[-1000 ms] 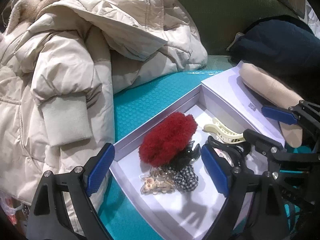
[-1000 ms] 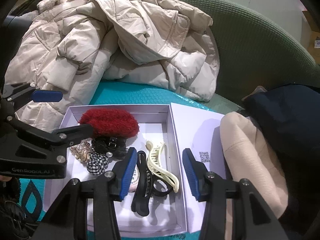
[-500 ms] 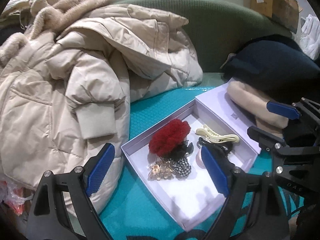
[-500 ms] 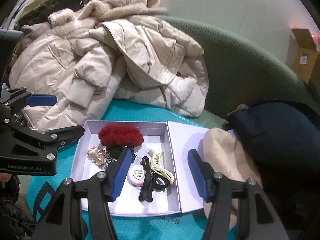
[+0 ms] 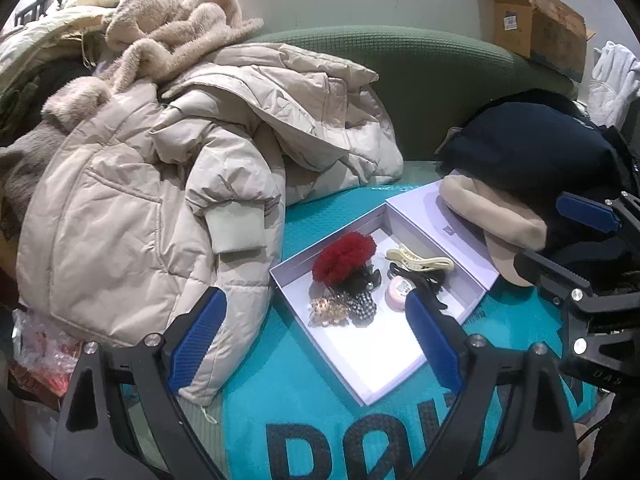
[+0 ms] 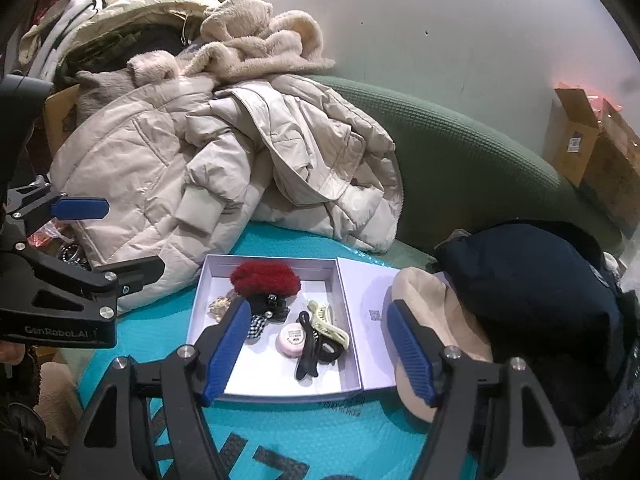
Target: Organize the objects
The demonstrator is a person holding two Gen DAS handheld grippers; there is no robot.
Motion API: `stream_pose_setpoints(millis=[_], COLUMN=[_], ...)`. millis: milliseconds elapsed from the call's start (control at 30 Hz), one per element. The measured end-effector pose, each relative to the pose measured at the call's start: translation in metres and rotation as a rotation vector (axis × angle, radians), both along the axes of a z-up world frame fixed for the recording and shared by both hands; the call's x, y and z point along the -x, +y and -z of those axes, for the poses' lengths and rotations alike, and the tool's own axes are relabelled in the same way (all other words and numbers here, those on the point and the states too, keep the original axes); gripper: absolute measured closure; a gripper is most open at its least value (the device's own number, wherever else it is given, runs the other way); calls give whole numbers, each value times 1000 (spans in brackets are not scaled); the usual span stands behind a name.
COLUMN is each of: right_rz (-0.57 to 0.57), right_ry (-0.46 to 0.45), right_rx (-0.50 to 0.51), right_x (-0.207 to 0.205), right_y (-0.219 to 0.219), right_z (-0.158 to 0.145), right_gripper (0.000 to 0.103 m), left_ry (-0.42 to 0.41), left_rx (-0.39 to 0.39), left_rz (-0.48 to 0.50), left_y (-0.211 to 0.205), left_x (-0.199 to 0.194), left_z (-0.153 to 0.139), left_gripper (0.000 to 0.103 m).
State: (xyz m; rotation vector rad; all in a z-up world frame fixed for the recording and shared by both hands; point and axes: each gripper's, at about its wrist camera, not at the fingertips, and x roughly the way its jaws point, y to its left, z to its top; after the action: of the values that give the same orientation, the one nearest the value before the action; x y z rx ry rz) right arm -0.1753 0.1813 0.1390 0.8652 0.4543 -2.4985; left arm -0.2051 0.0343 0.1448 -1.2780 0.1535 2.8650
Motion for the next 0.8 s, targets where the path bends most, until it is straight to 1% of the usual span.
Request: stream_pose_setpoints(millis=[67, 133, 200, 333, 500, 667, 800], right_rz=[4, 17, 30, 11, 14, 24, 45], right_ry=[7, 12, 28, 36, 39, 27, 21], right_rx=[6, 5, -7, 15, 8, 16, 28], right_x=[-11, -19, -30, -51, -77, -96, -110], right_y=[2, 5, 7, 14, 19, 22, 28], right_z=[-5, -7, -9, -11, -6, 1, 8], right_gripper=[31, 27, 27, 26, 26, 26, 26], left_ry=[9, 15, 20, 25, 22, 32, 31], left_rx=[2, 11, 23, 27, 4, 21, 12], left_rz=[3, 0, -4, -1, 17, 15, 8], left_y=[2, 4, 6, 8, 10, 12, 9], left_x=[-13, -26, -39, -61, -89, -115, -134], left_z=[-7, -11, -14, -18, -16, -11, -6], left_gripper=[11, 9, 9, 9, 8, 8, 8])
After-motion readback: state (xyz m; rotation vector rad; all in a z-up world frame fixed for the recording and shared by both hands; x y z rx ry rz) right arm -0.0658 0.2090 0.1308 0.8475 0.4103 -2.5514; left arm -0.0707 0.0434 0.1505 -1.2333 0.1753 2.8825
